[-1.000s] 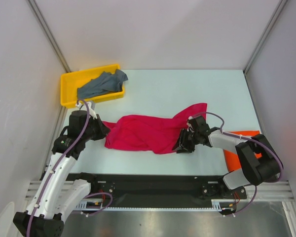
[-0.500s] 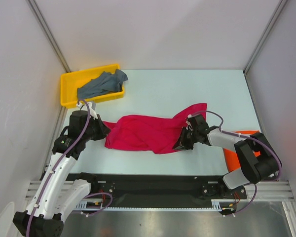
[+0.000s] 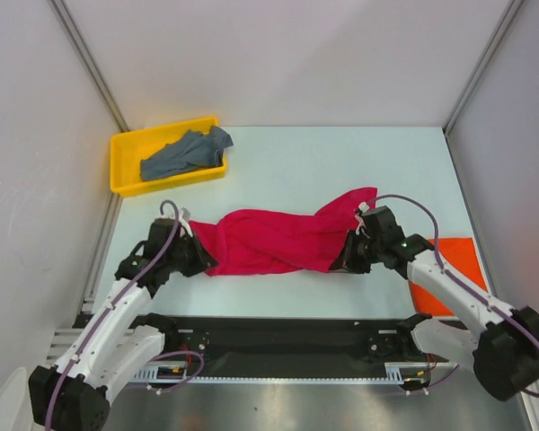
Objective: Fold and stack the t-shirts
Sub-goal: Flatten the tshirt out
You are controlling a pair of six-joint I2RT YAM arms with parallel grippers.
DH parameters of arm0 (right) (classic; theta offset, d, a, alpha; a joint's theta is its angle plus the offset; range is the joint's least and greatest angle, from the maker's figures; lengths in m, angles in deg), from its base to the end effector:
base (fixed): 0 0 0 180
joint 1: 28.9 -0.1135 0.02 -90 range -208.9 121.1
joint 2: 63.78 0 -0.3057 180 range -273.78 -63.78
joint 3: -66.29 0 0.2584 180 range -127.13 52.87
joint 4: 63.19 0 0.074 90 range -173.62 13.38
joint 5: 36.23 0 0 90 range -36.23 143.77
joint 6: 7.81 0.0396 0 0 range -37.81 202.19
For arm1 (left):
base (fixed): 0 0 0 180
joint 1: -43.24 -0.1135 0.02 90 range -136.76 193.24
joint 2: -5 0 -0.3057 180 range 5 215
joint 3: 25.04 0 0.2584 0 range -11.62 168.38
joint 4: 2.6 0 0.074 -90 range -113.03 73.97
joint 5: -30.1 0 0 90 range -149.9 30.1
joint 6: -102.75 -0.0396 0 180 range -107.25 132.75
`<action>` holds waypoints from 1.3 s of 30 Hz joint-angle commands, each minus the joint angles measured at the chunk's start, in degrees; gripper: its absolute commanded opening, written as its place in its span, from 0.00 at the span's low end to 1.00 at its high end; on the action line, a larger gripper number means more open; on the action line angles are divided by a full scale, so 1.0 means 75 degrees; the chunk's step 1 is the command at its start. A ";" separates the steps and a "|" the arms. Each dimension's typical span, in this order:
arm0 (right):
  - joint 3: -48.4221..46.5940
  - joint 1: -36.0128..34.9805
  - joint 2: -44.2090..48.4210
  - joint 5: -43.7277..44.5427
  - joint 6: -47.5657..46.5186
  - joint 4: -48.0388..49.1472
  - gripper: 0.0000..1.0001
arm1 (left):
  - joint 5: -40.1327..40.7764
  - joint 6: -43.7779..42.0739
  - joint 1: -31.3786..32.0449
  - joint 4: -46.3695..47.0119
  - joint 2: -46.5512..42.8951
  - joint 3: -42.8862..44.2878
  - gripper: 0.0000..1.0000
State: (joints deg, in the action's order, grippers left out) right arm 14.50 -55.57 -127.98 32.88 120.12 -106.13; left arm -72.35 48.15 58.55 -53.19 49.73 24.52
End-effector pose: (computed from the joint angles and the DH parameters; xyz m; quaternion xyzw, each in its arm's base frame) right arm 0.1745 0.1035 0.2419 0.0384 0.9396 0.3028 0.1551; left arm 0.1317 -0.0449 0.2697 -0.1204 0.9139 -0.2511 0.2953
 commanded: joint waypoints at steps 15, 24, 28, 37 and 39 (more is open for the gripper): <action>0.0499 -0.0053 0.1283 0.0183 0.0110 -0.0787 0.00 | 0.1273 0.1960 0.0104 -0.1137 -0.0527 -0.0683 1.00; 0.0428 -0.0053 0.1225 0.0078 0.0040 -0.0717 0.00 | 0.1578 0.1889 -0.0624 -0.1888 -0.0631 -0.0622 0.69; 0.0499 -0.0053 0.1213 0.0019 0.0005 -0.0670 0.00 | 0.1215 0.2346 -0.0624 -0.1818 -0.1240 -0.1161 0.72; 0.0464 -0.0064 0.1272 -0.0122 -0.0112 -0.0693 0.00 | 0.0711 0.2639 -0.0472 -0.1278 -0.1372 -0.1807 0.47; 0.0429 -0.0053 0.1260 -0.0122 -0.0147 -0.0740 0.00 | 0.0769 0.2710 -0.0378 -0.1348 -0.1265 -0.1760 0.47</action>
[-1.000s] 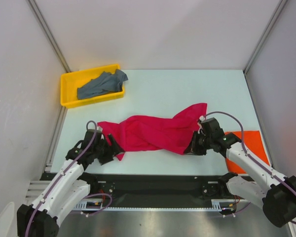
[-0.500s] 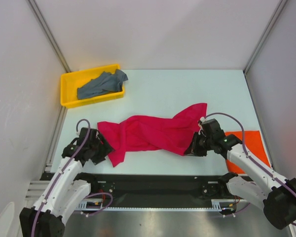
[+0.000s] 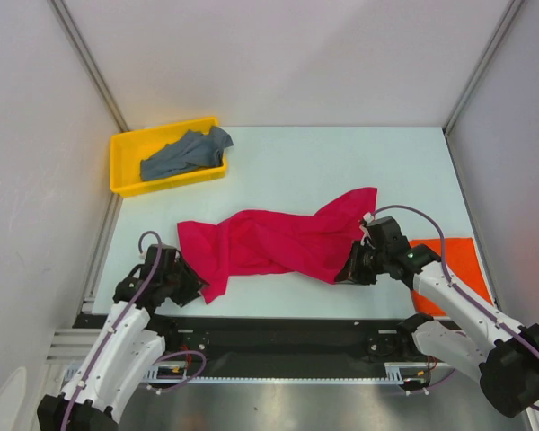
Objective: Fold and stack the t-shirts
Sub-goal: Flatten the tshirt out
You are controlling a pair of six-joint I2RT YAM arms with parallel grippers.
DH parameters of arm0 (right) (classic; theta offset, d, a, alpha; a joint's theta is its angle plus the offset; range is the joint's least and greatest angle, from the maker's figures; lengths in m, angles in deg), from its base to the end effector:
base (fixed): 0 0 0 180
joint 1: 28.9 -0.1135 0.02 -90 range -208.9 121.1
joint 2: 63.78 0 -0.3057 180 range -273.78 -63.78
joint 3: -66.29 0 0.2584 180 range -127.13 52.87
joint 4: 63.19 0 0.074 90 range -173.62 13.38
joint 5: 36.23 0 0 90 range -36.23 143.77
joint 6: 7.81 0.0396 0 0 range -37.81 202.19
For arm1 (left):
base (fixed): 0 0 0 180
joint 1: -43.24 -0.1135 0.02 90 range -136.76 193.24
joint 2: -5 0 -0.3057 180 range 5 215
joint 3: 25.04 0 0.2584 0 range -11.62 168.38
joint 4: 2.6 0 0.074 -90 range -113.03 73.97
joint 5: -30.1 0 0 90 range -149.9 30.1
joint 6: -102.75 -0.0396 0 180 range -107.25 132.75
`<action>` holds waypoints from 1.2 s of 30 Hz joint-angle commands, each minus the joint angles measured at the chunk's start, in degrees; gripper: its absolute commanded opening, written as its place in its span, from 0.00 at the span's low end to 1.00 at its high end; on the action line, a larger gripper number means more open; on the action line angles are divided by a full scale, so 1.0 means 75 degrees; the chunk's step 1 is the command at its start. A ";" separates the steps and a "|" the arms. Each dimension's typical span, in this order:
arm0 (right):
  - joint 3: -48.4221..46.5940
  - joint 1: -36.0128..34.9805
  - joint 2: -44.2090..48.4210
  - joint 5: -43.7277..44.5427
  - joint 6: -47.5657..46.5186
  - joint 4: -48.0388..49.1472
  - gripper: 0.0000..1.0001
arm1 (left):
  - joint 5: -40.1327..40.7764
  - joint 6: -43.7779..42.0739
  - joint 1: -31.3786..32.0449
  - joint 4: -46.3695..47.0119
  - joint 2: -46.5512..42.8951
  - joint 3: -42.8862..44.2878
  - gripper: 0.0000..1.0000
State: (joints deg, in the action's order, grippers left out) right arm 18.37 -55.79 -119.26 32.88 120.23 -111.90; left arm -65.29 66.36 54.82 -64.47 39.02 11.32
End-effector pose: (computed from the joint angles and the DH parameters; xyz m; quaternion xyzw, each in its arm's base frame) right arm 0.1404 0.0870 0.2391 0.0391 0.9418 0.2995 0.1476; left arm 0.0799 -0.0202 0.1973 -0.3341 0.9041 -0.1796 0.1967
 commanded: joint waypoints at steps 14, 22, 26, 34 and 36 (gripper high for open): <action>-0.0146 0.0070 -0.0125 -0.0250 -0.0268 0.0193 0.00 | -0.0641 0.0576 0.0297 0.0717 0.0058 -0.0236 0.17; -0.1597 0.0386 -0.0429 0.0428 -0.0056 -0.0333 0.00 | 0.0494 -0.0640 0.0297 -0.0254 0.0642 0.2750 0.00; -0.3059 0.0690 -0.0664 0.0780 -0.0325 -0.1012 0.00 | 0.1314 -0.1765 0.0227 -0.0688 0.1287 0.5253 0.00; -0.6283 0.1231 -0.0782 0.1342 -0.1308 -0.2405 0.00 | 0.1525 -0.3910 0.0074 -0.0806 0.2448 0.9801 0.00; -0.7322 0.1254 -0.0665 0.1565 -0.1520 -0.2862 0.00 | 0.1562 -0.4541 0.0062 -0.0736 0.2460 1.0752 0.01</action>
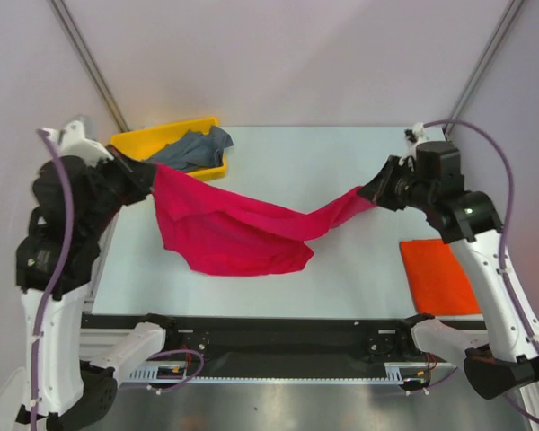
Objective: Fold and stack the t-shirts
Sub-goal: Flatten the tshirt out
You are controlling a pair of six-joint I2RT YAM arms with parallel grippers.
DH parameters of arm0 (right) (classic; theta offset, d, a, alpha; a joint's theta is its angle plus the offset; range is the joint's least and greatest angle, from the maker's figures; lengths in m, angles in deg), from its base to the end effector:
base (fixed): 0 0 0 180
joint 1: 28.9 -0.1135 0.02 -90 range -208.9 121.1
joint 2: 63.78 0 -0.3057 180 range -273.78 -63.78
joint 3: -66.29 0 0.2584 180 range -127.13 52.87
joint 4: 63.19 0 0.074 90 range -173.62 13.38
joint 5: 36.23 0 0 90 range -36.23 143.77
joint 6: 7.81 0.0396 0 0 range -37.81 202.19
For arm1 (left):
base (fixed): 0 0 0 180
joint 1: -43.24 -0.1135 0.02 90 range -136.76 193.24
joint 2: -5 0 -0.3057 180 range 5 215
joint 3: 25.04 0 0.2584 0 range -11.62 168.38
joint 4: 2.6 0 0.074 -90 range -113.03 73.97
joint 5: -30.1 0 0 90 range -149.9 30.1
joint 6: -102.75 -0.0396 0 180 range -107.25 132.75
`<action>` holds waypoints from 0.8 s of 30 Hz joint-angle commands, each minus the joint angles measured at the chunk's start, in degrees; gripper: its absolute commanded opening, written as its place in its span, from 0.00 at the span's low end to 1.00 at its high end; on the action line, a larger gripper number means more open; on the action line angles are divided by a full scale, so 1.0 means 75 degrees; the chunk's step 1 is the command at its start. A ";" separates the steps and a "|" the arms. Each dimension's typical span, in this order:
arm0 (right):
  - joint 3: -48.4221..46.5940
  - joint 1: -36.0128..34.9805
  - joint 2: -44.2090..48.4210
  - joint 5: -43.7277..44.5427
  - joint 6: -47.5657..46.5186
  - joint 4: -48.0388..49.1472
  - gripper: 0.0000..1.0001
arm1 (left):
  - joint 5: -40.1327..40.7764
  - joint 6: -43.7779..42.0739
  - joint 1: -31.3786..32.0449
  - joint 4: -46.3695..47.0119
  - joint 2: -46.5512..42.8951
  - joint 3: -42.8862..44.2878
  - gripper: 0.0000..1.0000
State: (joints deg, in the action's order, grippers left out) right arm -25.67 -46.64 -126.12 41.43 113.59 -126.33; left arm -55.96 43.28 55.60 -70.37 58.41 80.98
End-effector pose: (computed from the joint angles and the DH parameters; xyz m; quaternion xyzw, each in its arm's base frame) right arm 0.1847 0.0680 0.4497 0.0537 0.8757 0.2817 0.3885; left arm 0.1024 -0.0197 0.5346 -0.1460 0.7805 -0.1966 0.5752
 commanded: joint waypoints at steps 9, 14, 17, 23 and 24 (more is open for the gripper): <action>-0.3273 0.0033 0.2285 0.0157 -0.0659 -0.1025 0.00 | -0.0113 -0.2523 0.0320 0.0836 -0.1061 0.3671 0.00; -0.3590 0.0033 0.2980 0.0005 -0.0402 -0.0813 0.00 | -0.0807 -0.2371 0.0344 0.1362 -0.1332 0.4680 0.00; -0.3579 0.0021 0.3039 0.0016 -0.0179 -0.0684 0.00 | -0.0889 -0.2195 0.0344 0.2028 -0.1553 0.4158 0.00; -0.2655 0.0021 0.2759 0.0566 -0.0295 0.0041 0.00 | -0.1228 -0.2265 0.0344 0.3386 -0.1321 0.1585 0.00; -0.2305 0.0033 0.2665 0.0660 -0.0400 0.0275 0.00 | -0.1206 -0.2207 0.0344 0.3565 -0.1042 0.1158 0.00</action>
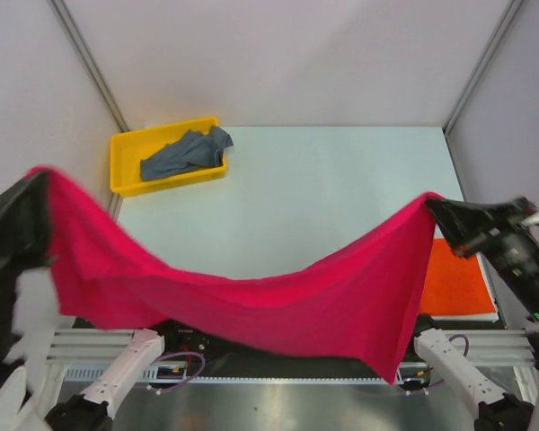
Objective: Fold and stack the t-shirts
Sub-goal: Flatten the tshirt out, then fold the tshirt
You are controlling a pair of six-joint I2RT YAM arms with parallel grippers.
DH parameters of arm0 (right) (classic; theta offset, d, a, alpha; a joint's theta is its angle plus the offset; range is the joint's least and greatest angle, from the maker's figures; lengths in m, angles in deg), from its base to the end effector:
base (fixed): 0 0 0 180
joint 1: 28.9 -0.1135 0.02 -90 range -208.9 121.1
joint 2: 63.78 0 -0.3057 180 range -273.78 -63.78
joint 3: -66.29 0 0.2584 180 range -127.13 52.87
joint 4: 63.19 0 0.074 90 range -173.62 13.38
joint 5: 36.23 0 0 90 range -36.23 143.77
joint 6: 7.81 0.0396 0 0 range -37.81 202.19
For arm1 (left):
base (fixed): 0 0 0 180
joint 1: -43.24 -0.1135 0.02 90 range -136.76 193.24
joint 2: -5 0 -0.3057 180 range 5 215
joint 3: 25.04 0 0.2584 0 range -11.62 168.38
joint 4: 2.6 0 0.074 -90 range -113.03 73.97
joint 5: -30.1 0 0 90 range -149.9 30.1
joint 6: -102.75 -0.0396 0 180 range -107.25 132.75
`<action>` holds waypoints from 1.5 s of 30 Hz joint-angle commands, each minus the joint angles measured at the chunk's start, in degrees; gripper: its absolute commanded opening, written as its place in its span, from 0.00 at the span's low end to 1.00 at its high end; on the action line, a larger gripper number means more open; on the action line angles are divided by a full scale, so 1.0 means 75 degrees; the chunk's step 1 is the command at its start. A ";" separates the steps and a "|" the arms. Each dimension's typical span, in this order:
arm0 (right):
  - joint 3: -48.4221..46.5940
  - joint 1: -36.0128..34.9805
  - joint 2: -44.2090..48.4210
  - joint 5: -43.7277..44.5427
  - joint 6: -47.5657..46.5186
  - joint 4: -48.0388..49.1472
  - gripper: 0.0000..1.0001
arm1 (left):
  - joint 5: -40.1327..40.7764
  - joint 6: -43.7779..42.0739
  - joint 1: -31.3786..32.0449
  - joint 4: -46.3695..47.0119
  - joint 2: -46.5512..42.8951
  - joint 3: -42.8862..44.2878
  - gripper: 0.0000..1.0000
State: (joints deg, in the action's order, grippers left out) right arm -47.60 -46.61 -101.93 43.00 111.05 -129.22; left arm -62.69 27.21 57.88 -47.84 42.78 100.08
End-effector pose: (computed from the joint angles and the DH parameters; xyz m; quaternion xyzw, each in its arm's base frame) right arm -0.0456 -0.0068 0.5718 -0.0090 0.6458 0.3564 0.6751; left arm -0.1218 0.0298 0.6350 0.0229 0.4058 -0.2391 0.8818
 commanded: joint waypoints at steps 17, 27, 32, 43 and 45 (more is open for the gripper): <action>0.3776 0.2292 -0.6909 -0.0216 -0.0626 0.4716 0.00 | -0.1139 -0.0288 -0.0930 0.3385 0.8870 -0.2250 0.00; 0.2392 0.2725 -0.9162 -0.1084 -0.0848 0.3664 0.00 | -0.1715 0.0498 -0.1119 0.3890 0.9847 -0.2119 0.00; 0.2029 0.2854 -0.9245 -0.1073 -0.0918 0.3311 0.00 | -0.1691 0.0533 -0.1201 0.3399 0.9261 -0.2740 0.00; 0.1700 0.3276 -0.9081 -0.1446 -0.1211 0.1893 0.00 | -0.2088 0.1412 -0.1728 0.1325 0.7808 -0.3816 0.00; 0.1723 0.3276 -0.9058 -0.1494 -0.1235 0.1589 0.00 | -0.2124 0.1412 -0.1752 0.1161 0.7456 -0.4064 0.00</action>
State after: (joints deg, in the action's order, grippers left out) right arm -32.41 -21.94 -171.10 33.93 103.21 -112.01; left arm -76.48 35.93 45.07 -35.07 103.83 72.08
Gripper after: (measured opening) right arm 0.020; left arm 0.006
